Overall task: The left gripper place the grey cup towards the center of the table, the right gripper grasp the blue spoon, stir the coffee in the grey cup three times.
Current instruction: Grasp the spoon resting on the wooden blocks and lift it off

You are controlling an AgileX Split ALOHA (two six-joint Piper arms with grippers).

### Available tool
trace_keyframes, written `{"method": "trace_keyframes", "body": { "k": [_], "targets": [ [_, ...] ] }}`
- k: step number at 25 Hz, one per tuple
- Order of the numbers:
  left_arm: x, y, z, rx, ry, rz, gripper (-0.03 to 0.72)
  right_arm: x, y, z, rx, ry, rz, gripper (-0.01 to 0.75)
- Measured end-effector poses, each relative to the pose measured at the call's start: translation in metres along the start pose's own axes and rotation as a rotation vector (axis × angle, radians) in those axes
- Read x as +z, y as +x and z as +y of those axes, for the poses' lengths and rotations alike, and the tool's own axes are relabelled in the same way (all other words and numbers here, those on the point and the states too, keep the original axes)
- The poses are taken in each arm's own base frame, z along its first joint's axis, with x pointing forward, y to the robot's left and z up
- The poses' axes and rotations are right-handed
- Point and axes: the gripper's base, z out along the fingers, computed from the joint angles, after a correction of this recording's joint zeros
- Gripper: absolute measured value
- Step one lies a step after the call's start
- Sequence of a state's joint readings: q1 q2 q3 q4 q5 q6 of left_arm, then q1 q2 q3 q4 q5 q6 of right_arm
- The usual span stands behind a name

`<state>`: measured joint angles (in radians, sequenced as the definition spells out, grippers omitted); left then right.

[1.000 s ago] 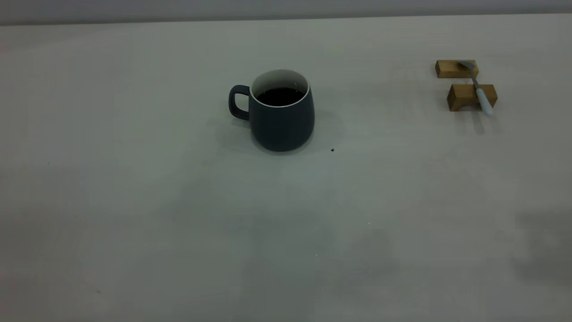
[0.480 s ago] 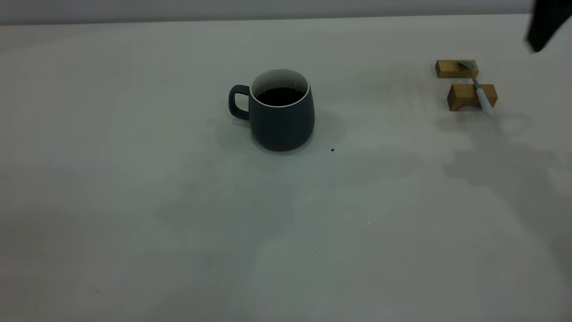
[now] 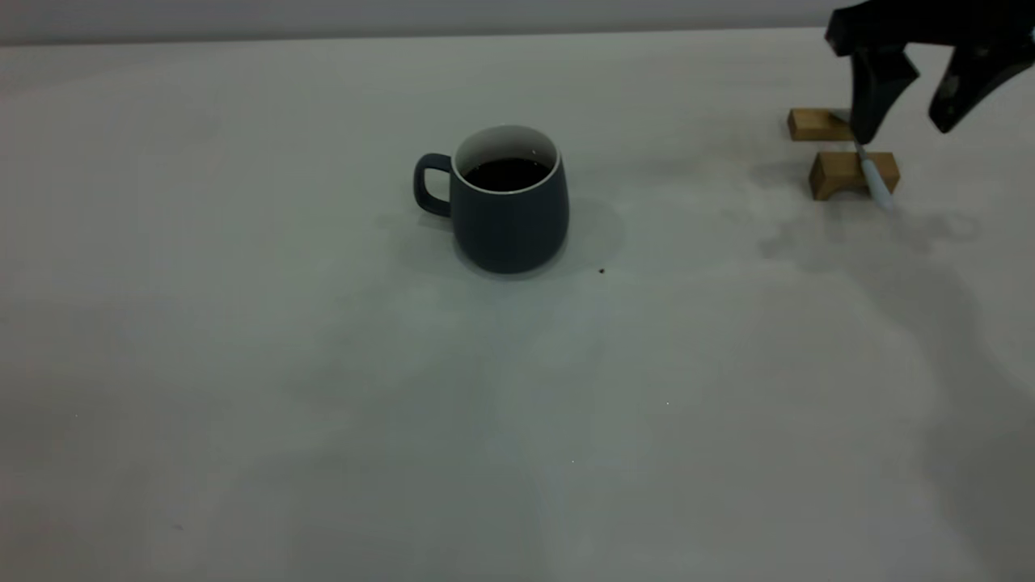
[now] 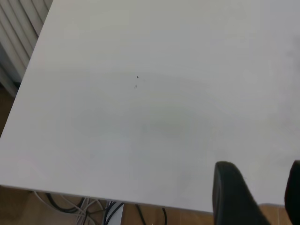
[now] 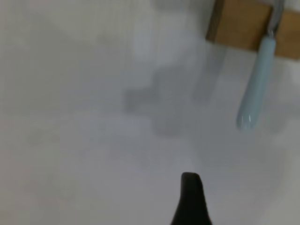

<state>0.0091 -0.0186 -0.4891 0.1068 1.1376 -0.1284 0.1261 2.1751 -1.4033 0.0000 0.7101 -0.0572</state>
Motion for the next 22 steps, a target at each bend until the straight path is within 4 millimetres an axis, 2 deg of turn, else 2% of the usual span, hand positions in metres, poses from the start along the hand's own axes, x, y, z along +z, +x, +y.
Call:
{"method": "trace_keyframes", "body": {
  "k": [9,14,22],
  "targets": [
    [0.0,0.0,0.0,0.0,0.0,0.0,0.351,0.037,-0.026,-0.002,-0.02,0.012,0.068,0.623],
    [0.0,0.0,0.0,0.0,0.0,0.0,0.351,0.057,-0.027,-0.003,-0.032,0.021,0.105,0.62],
    [0.0,0.0,0.0,0.0,0.0,0.0,0.351,0.076,-0.021,-0.012,-0.02,0.033,0.157,0.618]
  ]
}}
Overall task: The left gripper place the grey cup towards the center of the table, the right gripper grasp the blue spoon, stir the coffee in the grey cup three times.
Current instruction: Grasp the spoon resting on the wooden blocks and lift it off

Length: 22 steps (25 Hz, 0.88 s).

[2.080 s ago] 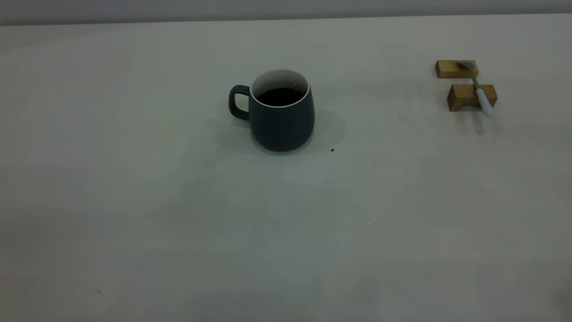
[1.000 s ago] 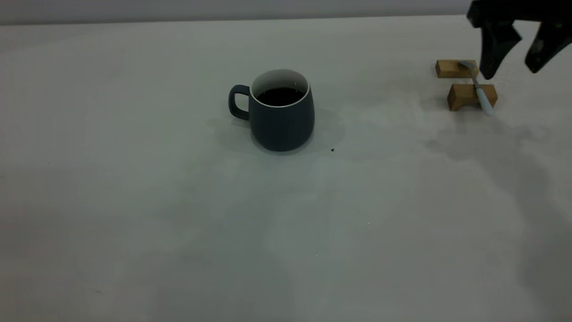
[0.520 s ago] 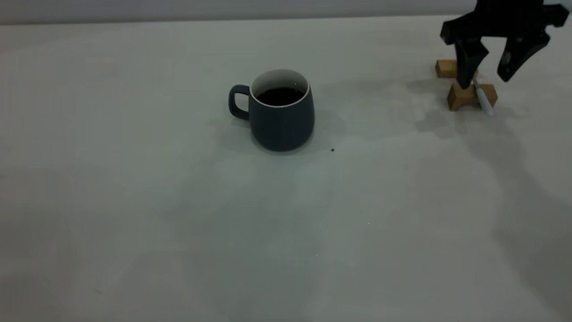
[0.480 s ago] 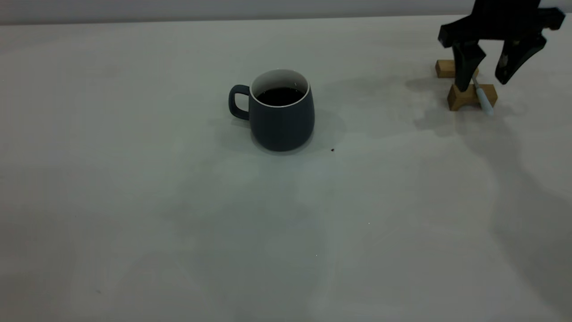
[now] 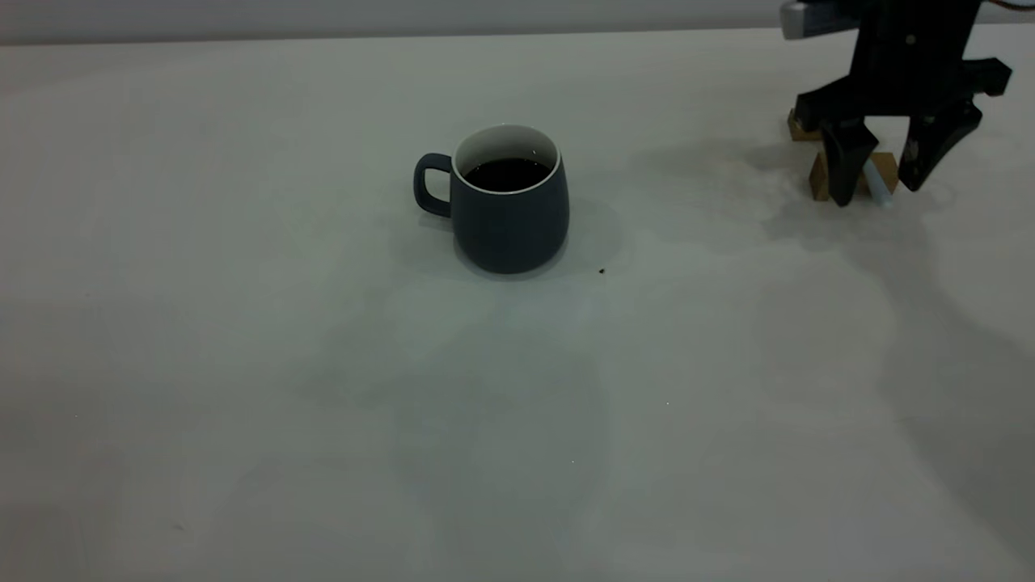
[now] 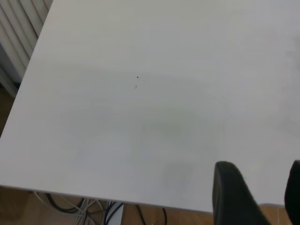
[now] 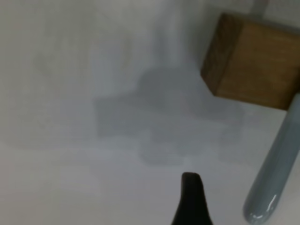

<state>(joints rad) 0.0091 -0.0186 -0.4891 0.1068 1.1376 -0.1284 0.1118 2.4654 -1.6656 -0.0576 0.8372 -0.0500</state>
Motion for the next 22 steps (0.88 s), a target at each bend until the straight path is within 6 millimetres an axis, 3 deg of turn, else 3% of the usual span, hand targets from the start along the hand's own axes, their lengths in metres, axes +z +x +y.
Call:
{"method": "trace_keyframes", "body": {
  "k": [9,13,19,22],
  "targets": [
    [0.0,0.0,0.0001,0.0,-0.001,0.0,0.351,0.0086,0.001,-0.0069,0.01,0.005,0.001,0.57],
    [0.0,0.0,0.0001,0.0,-0.001,0.0,0.351,0.0086,0.0005,-0.0069,0.013,0.005,-0.004,0.459],
    [0.0,0.0,0.0001,0.0,-0.001,0.0,0.351,0.0086,0.0005,-0.0069,0.021,0.004,-0.004,0.22],
    [0.0,0.0,0.0001,0.0,-0.001,0.0,0.351,0.0089,0.0004,-0.0069,0.023,0.004,-0.004,0.148]
  ]
}}
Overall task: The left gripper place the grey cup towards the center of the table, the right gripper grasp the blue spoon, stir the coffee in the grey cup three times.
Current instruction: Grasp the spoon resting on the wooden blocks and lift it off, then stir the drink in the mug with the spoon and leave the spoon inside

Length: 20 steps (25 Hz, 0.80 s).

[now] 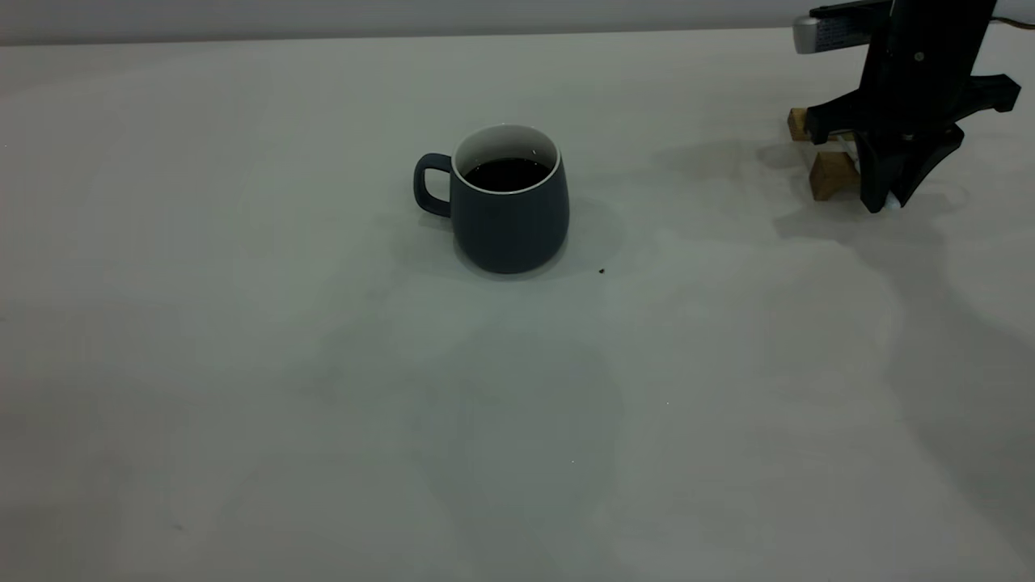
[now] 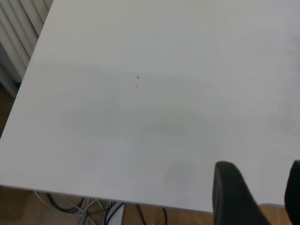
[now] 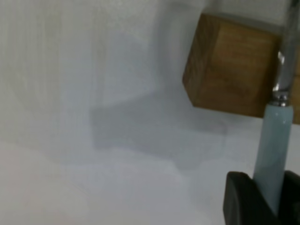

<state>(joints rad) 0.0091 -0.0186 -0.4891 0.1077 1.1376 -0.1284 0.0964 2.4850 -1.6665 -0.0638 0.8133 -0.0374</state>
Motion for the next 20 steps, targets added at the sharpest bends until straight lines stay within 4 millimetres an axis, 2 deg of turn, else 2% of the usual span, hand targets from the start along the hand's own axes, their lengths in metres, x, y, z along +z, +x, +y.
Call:
{"method": "trace_keyframes", "body": {
  "k": [5,9,12,14,20],
  "targets": [
    [0.0,0.0,0.0,0.0,0.0,0.0,0.351,-0.015,-0.01,-0.001,0.011,-0.008,0.012,0.147],
    [0.0,0.0,0.0,0.0,0.0,0.0,0.351,-0.058,-0.026,0.003,0.059,-0.085,0.012,0.147],
    [0.0,0.0,0.0,0.0,0.0,0.0,0.351,-0.096,-0.037,0.018,0.112,-0.24,-0.014,0.147],
    [0.0,0.0,0.0,0.0,0.0,0.0,0.351,-0.114,-0.045,0.031,0.137,-0.352,-0.054,0.147],
    [0.0,0.0,0.0,0.0,0.0,0.0,0.351,-0.137,-0.052,0.075,0.199,-0.654,-0.072,0.147]
  ]
}}
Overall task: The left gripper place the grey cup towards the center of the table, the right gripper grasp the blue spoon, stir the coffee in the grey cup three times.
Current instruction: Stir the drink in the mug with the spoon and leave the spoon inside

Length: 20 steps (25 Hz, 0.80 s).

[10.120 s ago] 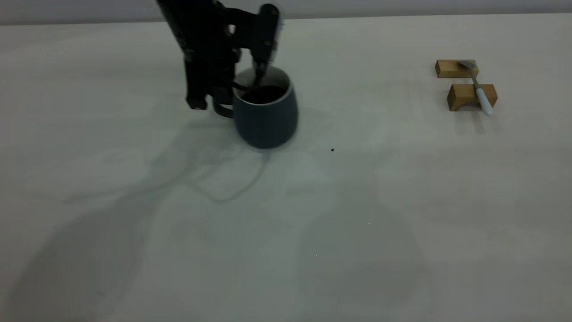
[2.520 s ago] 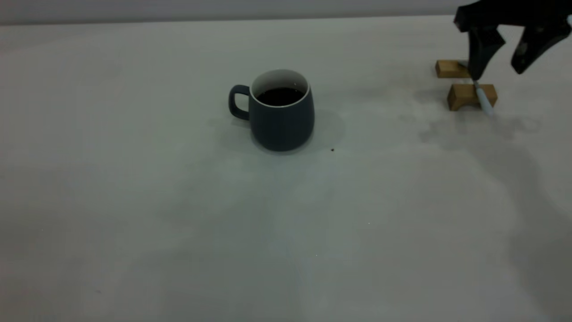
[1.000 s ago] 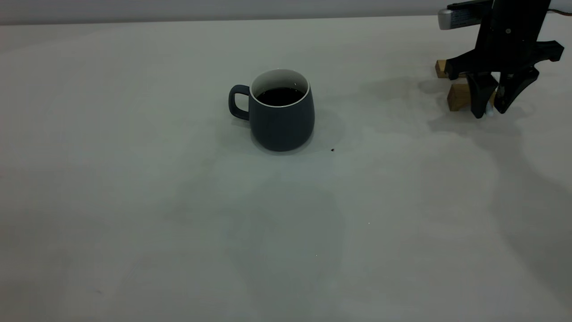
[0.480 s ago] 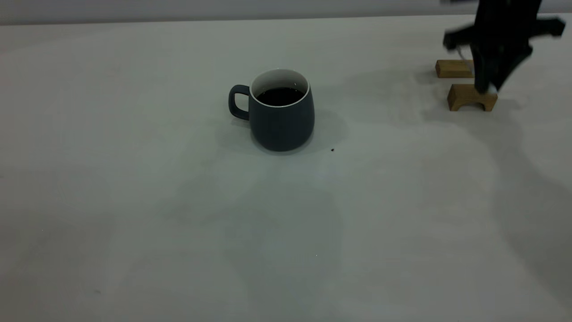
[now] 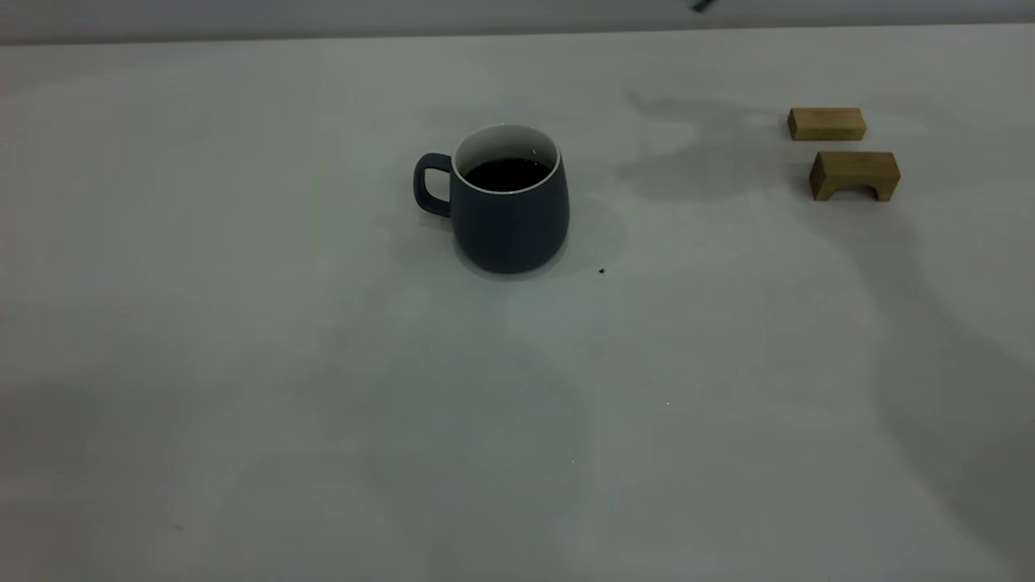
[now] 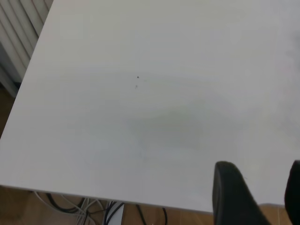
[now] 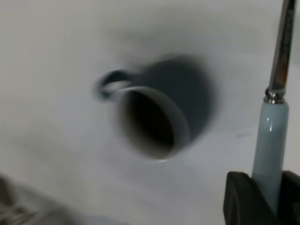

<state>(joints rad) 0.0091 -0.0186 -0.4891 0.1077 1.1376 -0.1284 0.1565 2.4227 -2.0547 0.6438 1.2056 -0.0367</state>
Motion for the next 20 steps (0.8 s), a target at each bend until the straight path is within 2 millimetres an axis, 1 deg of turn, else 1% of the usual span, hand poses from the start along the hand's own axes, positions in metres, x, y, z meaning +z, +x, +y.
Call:
{"method": "trace_keyframes", "body": {
  "k": [3,5,7,10,14,17,20],
  "targets": [
    [0.0,0.0,0.0,0.0,0.0,0.0,0.351,0.008,0.005,0.023,0.062,-0.115,0.019,0.147],
    [0.0,0.0,0.0,0.0,0.0,0.0,0.351,0.012,0.008,0.038,0.155,-0.193,0.04,0.147],
    [0.0,0.0,0.0,0.0,0.0,0.0,0.351,0.013,0.008,0.048,0.261,-0.267,0.06,0.147],
    [0.0,0.0,0.0,0.0,0.0,0.0,0.351,0.011,0.008,0.056,0.435,-0.346,0.093,0.147],
    [0.0,0.0,0.0,0.0,0.0,0.0,0.351,0.015,0.011,0.065,0.659,-0.355,0.15,0.147],
    [0.0,0.0,0.0,0.0,0.0,0.0,0.351,0.023,0.018,0.078,0.825,-0.337,0.21,0.147],
    [0.0,0.0,0.0,0.0,0.0,0.0,0.351,0.031,0.025,0.091,0.937,-0.328,0.26,0.147]
  ]
}}
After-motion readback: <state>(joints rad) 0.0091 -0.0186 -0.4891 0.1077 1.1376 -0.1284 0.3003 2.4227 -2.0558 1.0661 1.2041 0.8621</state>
